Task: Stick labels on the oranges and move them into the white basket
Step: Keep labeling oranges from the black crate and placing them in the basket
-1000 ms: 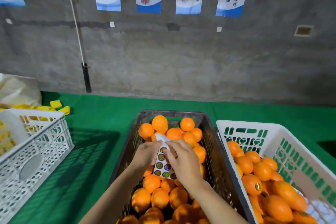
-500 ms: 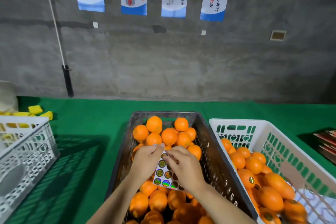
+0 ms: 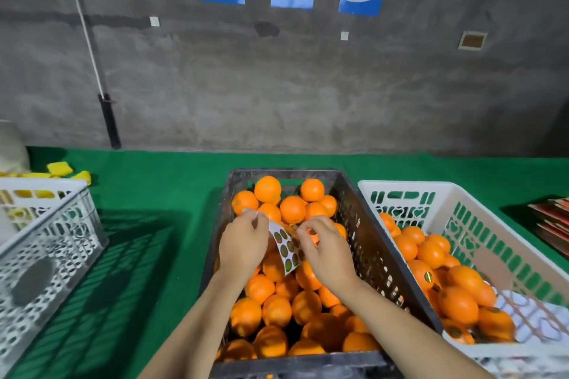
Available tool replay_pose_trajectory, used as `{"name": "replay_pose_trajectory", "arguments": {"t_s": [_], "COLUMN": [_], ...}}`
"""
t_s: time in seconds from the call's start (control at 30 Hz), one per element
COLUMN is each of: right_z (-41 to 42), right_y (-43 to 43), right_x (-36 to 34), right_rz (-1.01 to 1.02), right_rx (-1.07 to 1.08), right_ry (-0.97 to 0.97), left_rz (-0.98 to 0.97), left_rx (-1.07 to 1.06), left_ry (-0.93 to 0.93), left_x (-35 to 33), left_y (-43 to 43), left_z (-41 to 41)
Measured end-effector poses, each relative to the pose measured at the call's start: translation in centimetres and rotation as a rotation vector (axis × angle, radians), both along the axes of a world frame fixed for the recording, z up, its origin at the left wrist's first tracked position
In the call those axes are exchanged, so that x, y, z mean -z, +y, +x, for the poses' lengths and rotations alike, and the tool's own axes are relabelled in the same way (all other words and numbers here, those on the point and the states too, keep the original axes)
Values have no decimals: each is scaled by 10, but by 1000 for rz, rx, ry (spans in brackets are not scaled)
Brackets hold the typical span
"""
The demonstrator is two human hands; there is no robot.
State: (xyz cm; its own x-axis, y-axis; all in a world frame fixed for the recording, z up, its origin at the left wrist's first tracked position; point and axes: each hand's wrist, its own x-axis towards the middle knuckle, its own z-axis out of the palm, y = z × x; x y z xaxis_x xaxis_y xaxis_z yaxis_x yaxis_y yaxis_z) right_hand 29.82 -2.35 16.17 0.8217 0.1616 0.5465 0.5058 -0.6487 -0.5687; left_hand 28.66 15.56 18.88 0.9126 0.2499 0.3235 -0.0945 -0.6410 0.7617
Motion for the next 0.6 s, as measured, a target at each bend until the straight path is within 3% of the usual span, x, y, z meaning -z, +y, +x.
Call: {"name": "replay_pose_trajectory", "arguments": {"t_s": [0.07,0.13,0.2,0.27,0.43,0.6], "right_z": [8,13,14,14,10,9], "right_y": [-5,-8,-11,-14,-23,-31], "right_x": [4,9,8,4,-13,-15], "right_rz": [-54,-312,-540,-593,-874,-991], "right_rx": [41,60,60,-33,-330,-364], "right_ry": [262,527,702,838,1066,1071], "left_rz": [37,62,83,97,152,271], "left_rx": [-38,-26,-1,50,134,237], "left_ry": [-47,-73,-75,-38,93,121], "left_x": [1,2,6,12,22,25], "left_y": [3,2,1,2,1,-14], "left_z": [-3,-6,-5,-2,6,8]}}
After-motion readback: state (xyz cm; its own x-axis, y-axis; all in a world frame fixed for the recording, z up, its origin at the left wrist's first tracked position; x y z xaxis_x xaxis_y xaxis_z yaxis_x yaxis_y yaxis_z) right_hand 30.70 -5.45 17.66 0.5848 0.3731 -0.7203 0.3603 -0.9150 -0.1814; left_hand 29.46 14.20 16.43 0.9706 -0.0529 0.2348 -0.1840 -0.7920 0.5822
